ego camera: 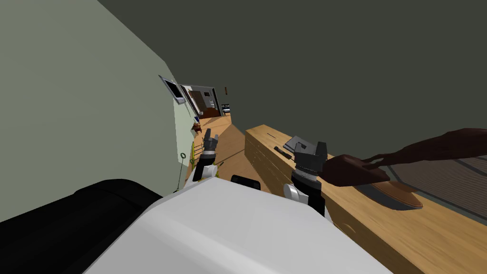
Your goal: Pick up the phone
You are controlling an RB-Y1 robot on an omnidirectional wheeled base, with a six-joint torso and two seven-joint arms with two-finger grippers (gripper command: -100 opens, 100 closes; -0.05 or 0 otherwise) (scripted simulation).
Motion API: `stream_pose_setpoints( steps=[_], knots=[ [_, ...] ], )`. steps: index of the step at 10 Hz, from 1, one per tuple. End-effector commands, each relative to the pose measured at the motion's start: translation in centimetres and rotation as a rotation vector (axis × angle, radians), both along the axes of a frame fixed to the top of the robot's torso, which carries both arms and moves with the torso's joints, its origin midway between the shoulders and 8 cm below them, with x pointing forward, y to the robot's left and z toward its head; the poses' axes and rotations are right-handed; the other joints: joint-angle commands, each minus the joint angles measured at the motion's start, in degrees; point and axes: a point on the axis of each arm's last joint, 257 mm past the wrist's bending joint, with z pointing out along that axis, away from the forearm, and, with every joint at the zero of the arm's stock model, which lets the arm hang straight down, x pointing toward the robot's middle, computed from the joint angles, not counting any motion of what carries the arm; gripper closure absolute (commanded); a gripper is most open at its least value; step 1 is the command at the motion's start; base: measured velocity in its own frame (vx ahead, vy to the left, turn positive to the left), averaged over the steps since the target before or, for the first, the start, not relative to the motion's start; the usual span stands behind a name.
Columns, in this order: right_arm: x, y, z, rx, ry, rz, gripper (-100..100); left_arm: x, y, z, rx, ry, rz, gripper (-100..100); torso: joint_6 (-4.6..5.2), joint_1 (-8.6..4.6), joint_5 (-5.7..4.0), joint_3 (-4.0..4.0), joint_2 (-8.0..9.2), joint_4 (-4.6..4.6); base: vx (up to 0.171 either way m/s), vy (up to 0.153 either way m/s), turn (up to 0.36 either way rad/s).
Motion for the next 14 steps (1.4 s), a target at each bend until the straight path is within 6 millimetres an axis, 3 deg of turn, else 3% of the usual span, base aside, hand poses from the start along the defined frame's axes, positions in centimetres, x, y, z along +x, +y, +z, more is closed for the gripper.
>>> stream_pose_setpoints(
  steps=[1,4,7,8,9,10,11,12,13,14],
  knots=[
    [0.2,0.3,-0.7,-0.029,0.020,0.009,-100,0.0,0.0,0.0,0.000,0.000,0.000,0,0.00,0.00,0.00,0.00,0.00,0.00,0.001,0.013,0.006],
    [0.9,0.9,-3.5,-0.121,0.098,0.031,-100,0.0,0.0,0.0,0.000,0.000,0.000,0,0.00,0.13,0.03,0.00,0.01,0.00,-0.002,0.045,0.013],
    [1.5,1.2,-8.5,-0.243,0.220,0.051,-100,0.0,0.0,0.0,0.000,0.000,0.000,0,0.00,0.29,0.06,-0.02,-0.04,-0.01,0.015,0.087,0.027],
    [1.5,1.3,-8.6,-0.262,0.223,0.061,-100,0.0,0.0,0.0,0.000,0.000,0.000,0,-0.01,0.35,0.07,-0.05,-0.08,-0.02,0.018,0.066,0.010],
    [1.6,1.2,-10.7,-0.306,0.271,0.066,-100,0.0,0.0,0.0,0.000,0.000,0.000,0,0.00,0.25,0.07,-0.04,-0.06,-0.02,0.019,0.055,0.030],
    [1.6,1.2,-10.7,-0.320,0.274,0.073,-100,0.0,0.0,0.0,0.000,0.000,0.000,0,-0.01,0.20,0.04,-0.04,-0.08,-0.02,0.010,0.039,0.018],
    [1.4,1.0,-13.0,-0.368,0.326,0.080,-100,0.0,0.0,0.0,0.000,0.000,0.000,0,0.01,0.14,0.04,-0.02,-0.04,-0.01,0.005,0.054,0.041],
    [1.4,1.1,-13.0,-0.384,0.328,0.087,-100,0.0,0.0,0.0,0.000,0.000,0.000,0,-0.01,0.18,0.04,-0.02,-0.03,-0.01,0.007,0.049,0.013],
    [1.2,0.7,-15.5,-0.432,0.382,0.093,-100,0.0,0.0,0.0,0.000,0.000,0.000,0,0.00,0.16,0.04,-0.01,-0.02,0.00,0.014,0.057,0.037],
    [1.1,0.7,-15.5,-0.452,0.385,0.102,-100,0.0,0.0,0.0,0.000,0.000,0.000,0,0.00,0.18,0.04,-0.02,-0.04,-0.01,0.019,0.051,0.017]
  ],
)
